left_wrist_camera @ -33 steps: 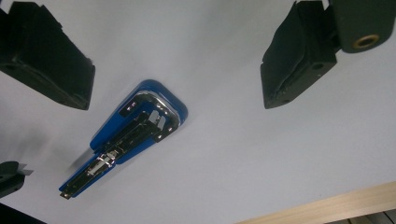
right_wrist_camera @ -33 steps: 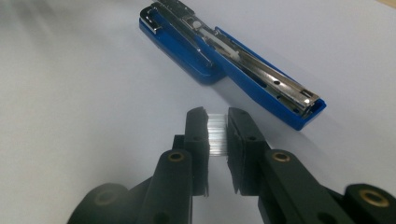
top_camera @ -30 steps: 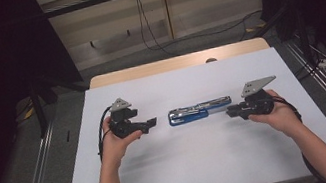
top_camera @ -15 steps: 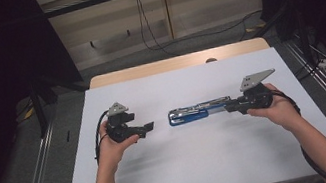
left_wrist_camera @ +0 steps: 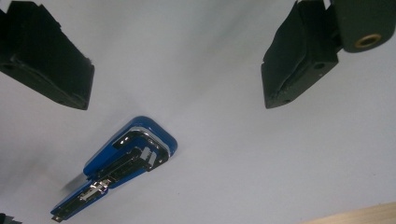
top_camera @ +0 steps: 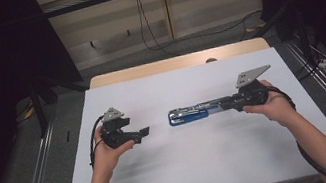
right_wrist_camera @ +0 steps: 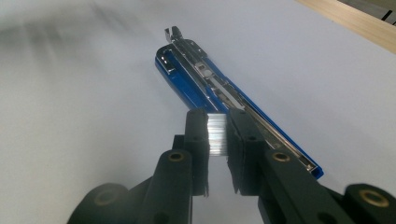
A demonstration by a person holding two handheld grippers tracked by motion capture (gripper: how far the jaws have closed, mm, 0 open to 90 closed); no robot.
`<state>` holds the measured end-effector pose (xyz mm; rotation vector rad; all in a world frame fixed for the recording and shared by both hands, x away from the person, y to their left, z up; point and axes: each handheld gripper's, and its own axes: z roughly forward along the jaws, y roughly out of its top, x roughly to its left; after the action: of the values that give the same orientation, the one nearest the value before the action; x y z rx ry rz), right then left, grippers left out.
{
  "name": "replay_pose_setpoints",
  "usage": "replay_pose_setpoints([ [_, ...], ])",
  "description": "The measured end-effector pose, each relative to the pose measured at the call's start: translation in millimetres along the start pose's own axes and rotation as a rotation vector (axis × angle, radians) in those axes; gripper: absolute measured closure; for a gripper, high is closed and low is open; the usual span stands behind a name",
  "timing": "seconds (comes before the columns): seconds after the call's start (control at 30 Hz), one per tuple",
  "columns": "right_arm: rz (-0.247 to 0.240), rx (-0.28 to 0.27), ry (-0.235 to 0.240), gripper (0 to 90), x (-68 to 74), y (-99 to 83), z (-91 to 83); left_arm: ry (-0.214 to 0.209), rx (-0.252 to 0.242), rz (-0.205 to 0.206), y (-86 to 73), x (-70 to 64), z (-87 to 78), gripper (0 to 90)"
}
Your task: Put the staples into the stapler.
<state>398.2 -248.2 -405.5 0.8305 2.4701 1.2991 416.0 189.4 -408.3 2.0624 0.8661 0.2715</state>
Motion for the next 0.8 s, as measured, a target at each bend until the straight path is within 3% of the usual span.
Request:
replay_pose_setpoints([
  [0.8, -0.021, 0.008, 0.038, 79.2, -10.1, 13.2, 12.8, 0.024, 0.014, -0.006, -18.8, 1.1, -12.7, 9.4],
])
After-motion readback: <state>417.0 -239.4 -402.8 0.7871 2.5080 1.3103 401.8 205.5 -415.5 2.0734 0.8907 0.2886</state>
